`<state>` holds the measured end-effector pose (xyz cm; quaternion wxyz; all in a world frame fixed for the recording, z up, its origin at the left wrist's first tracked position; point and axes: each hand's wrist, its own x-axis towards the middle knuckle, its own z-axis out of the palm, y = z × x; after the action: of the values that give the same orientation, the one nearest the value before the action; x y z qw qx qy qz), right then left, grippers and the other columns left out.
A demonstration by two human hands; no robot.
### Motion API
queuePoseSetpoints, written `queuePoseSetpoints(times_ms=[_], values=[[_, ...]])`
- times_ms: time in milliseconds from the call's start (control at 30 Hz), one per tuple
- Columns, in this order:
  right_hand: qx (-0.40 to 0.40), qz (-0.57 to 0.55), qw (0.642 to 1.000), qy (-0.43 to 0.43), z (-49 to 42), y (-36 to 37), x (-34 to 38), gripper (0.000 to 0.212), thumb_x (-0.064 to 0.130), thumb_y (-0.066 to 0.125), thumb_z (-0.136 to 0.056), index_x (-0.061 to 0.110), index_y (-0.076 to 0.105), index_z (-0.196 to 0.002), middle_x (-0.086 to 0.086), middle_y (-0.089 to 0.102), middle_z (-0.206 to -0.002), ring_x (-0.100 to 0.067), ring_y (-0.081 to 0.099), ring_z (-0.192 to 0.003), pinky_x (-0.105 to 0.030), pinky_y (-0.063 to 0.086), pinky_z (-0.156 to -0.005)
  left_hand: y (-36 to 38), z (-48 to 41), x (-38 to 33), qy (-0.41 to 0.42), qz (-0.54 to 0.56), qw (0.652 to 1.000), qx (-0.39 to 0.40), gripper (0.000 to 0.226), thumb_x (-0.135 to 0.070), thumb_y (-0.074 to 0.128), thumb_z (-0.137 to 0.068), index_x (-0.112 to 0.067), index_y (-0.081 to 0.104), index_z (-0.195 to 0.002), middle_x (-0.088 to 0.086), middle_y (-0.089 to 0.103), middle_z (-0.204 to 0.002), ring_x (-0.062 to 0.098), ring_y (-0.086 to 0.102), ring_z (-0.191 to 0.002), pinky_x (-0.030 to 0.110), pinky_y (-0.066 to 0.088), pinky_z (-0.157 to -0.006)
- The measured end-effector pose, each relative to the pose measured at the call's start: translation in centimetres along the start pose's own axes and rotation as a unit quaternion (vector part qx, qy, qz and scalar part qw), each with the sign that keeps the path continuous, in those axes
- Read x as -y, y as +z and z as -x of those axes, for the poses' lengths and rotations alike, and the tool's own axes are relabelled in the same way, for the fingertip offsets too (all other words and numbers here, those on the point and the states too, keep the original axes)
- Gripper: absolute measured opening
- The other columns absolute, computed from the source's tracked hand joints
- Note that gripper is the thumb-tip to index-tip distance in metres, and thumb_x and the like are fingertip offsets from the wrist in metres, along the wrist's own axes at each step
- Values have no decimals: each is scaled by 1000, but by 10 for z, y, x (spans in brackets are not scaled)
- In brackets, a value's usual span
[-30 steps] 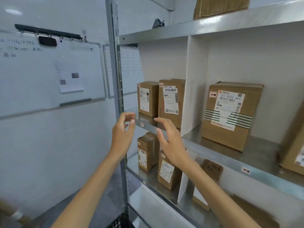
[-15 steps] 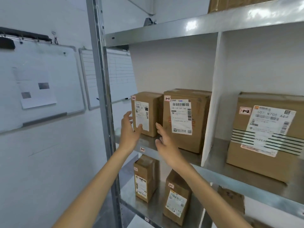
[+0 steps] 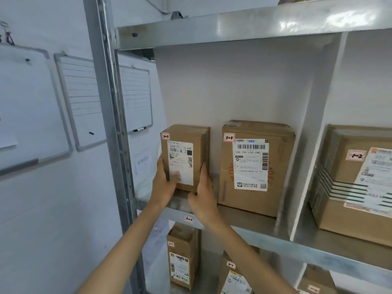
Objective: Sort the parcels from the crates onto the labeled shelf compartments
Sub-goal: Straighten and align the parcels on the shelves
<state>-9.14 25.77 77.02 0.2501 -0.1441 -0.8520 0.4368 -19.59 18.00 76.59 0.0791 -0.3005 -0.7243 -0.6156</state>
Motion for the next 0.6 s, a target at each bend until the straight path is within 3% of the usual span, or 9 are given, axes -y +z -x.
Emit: queuePoseSetpoints(times_ms=[200,400,500,600], values=[[-4,-5,1000,3,-4,12,5,92,-3,47,-86,30,-10,-150,0,15,-154,-20,26,-139,-39,32,-114,-14,-9,11,6,-9,1000,5,59,-18,52,-95,-27,20,-144,-9,44,-137,20,45,-128,42,43,-105],[-5,-24,1000,9,-4,5,3,91,-4,48,-88,29,-8,-151,0,12,-155,-15,19,-143,-30,24,-117,-9,-9,12,-10,-24,999,21,64,-13,51,-95,-28,16,-146,-3,40,-146,22,41,-132,41,38,-108],[2,-22,1000,11,-4,0,5,86,-1,47,-90,27,-6,-151,-3,13,-155,-17,21,-143,-31,24,-117,-13,-12,12,-48,-42,997,43,71,-12,49,-96,-27,5,-151,0,32,-152,23,37,-136,42,32,-113],[-13,6,1000,-15,1,-6,7,78,3,46,-93,23,-2,-152,-3,14,-155,-16,21,-142,-27,23,-116,-18,-7,8,-57,-52,997,12,71,-12,46,-97,-25,1,-151,3,26,-155,25,31,-140,41,25,-115]])
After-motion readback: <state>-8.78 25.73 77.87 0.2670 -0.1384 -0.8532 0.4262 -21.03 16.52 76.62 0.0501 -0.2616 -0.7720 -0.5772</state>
